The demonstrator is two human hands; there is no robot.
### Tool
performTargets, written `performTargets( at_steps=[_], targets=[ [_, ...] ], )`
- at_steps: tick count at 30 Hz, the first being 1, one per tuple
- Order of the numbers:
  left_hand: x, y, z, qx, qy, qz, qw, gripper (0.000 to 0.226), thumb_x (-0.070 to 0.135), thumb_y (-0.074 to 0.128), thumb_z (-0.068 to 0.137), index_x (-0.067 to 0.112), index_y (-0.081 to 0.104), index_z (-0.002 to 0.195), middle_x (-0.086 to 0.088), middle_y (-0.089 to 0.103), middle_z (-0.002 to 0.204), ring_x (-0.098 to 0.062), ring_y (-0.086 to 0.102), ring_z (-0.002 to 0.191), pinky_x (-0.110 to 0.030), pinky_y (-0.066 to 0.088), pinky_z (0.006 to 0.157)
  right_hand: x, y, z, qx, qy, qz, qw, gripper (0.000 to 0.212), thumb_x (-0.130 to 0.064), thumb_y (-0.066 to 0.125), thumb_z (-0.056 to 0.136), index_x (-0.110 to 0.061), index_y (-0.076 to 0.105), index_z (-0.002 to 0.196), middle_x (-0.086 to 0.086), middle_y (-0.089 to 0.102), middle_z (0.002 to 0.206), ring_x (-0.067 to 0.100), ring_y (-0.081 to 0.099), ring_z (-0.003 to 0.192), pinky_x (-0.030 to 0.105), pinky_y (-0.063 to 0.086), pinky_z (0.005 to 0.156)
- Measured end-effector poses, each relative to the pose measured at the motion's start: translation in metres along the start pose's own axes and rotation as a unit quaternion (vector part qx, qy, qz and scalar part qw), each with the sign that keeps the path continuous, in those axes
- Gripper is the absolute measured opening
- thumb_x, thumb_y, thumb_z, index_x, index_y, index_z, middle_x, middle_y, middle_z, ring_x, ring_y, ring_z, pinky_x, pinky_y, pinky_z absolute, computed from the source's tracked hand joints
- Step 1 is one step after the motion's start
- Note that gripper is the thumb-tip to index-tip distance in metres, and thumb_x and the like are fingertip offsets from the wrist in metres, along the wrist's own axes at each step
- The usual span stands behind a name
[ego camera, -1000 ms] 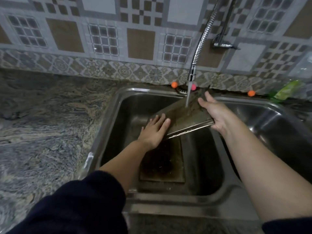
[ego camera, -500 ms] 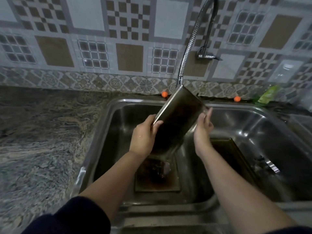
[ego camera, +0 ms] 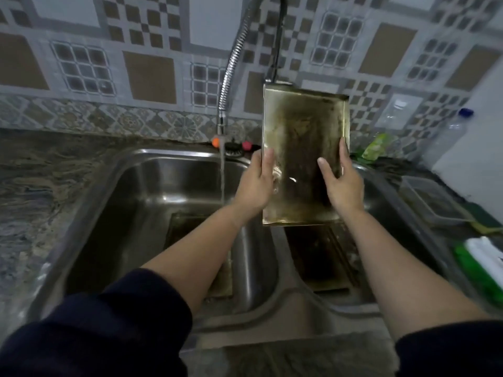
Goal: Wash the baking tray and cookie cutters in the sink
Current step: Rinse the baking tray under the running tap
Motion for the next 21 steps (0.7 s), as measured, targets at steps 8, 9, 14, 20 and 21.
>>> performTargets(
  at_steps=[8, 9, 14, 20, 21],
  targets=[
    [-0.086, 0.075, -0.020, -0.244, -0.121, 0.407, 0.871, 0.075, 0.060, 0.020, 0.096, 0.015, -0.002, 0.152, 0.001, -0.022, 0.158, -0.017, -0.020, 0.145, -0.059, -0.001, 0.115, 0.123, -0.043, -0.001, -0.079, 0.102, -0.154, 0.980, 0.069, -0.057, 0.046, 0.092, -0.036, 0.017, 0.151, 0.008, 0.053, 0.139, 0.033, 0.050, 0.125, 0.040, 0.042, 0.099],
    [-0.091, 0.076, -0.027, -0.263, -0.131, 0.436, 0.851, 0.077, 0.059, 0.022, 0.097, 0.016, -0.010, 0.151, 0.002, -0.028, 0.156, -0.017, -0.023, 0.144, -0.061, -0.002, 0.114, 0.136, -0.042, -0.003, -0.095, 0.114, -0.164, 0.975, 0.069, -0.056, 0.046, 0.093, -0.036, 0.016, 0.151, 0.008, 0.051, 0.141, 0.034, 0.049, 0.126, 0.040, 0.041, 0.100],
    [-0.100, 0.082, -0.041, -0.215, -0.102, 0.508, 0.828, 0.071, 0.052, 0.021, 0.099, 0.017, -0.013, 0.151, 0.003, -0.026, 0.157, -0.016, -0.018, 0.145, -0.061, -0.002, 0.115, 0.184, -0.026, -0.010, -0.188, 0.159, -0.212, 0.946, 0.069, -0.057, 0.042, 0.094, -0.038, 0.010, 0.152, 0.010, 0.044, 0.146, 0.036, 0.045, 0.129, 0.048, 0.040, 0.102],
    [-0.102, 0.086, -0.041, -0.178, -0.077, 0.580, 0.791, 0.069, 0.051, 0.015, 0.099, 0.015, -0.009, 0.152, -0.001, -0.018, 0.159, -0.017, -0.015, 0.146, -0.057, -0.008, 0.116, 0.204, 0.005, -0.022, -0.234, 0.144, -0.266, 0.924, 0.068, -0.052, 0.039, 0.097, -0.032, 0.007, 0.153, 0.014, 0.048, 0.142, 0.035, 0.052, 0.121, 0.042, 0.044, 0.093],
    [-0.103, 0.086, -0.041, -0.177, -0.074, 0.586, 0.788, 0.069, 0.052, 0.014, 0.098, 0.015, -0.009, 0.152, -0.002, -0.018, 0.159, -0.017, -0.015, 0.146, -0.056, -0.008, 0.116, 0.207, 0.010, -0.024, -0.243, 0.147, -0.269, 0.920, 0.069, -0.053, 0.039, 0.096, -0.032, 0.006, 0.153, 0.014, 0.051, 0.139, 0.035, 0.054, 0.118, 0.041, 0.046, 0.089]
  ],
)
Point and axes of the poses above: each hand's wrist, its own z-axis towards the middle knuckle, its own y-axis out of the palm, x = y × z, the point moved 2 cm from there along z, towards the middle knuckle
